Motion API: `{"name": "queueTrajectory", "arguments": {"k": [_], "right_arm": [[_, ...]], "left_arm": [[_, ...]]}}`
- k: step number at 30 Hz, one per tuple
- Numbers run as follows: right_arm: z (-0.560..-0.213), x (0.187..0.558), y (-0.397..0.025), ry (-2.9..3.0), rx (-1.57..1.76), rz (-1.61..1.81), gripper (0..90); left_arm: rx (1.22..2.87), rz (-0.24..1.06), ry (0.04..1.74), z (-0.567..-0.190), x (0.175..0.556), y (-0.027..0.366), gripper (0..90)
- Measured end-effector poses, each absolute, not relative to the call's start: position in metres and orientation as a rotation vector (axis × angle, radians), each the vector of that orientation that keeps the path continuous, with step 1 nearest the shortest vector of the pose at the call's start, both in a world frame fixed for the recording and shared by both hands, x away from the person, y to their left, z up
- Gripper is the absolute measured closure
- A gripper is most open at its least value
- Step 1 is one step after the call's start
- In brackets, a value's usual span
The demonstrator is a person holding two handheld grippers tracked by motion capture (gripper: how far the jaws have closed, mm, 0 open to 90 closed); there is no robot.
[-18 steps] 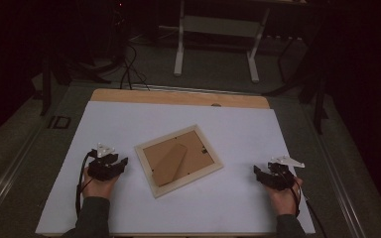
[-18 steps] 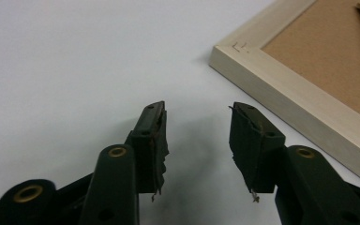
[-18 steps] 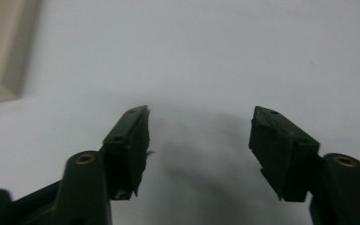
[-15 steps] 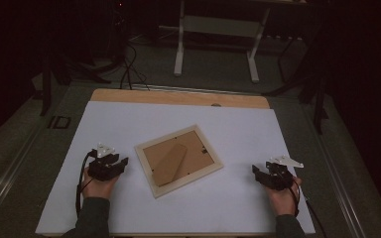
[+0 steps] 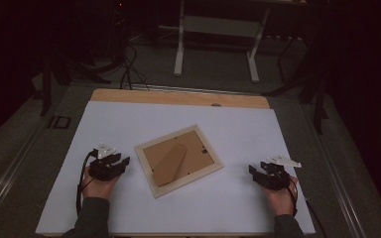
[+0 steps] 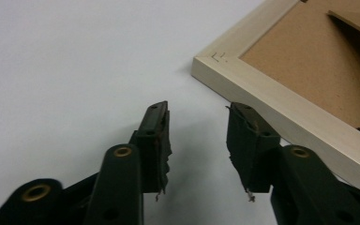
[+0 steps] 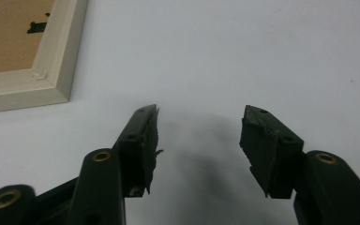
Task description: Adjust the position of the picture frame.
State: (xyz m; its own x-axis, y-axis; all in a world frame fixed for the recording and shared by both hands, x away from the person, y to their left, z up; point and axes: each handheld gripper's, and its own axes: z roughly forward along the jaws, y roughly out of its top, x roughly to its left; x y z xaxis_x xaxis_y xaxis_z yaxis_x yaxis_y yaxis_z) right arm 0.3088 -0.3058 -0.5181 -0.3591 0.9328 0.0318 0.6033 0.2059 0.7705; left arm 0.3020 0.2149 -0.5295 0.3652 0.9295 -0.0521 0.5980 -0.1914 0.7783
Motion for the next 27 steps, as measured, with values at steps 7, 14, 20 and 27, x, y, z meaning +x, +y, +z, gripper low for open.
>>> {"name": "queueTrajectory", "arguments": {"k": [7,14,20,27], "right_arm": [[-0.519,0.307,-0.296,2.083,1.373,0.987,51.9],[-0.517,0.304,-0.284,2.117,1.338,1.023,57.4],[-0.518,0.302,-0.272,2.156,1.290,1.010,61.5],[-0.520,0.300,-0.258,2.199,1.244,1.000,68.4]], "left_arm": [[1.941,0.574,1.274,-0.527,0.301,0.209,71.2],[1.962,0.550,1.266,-0.528,0.301,0.206,84.0],[1.921,0.530,1.297,-0.528,0.303,0.209,90.0],[1.929,0.531,1.302,-0.529,0.305,0.205,90.0]]}}
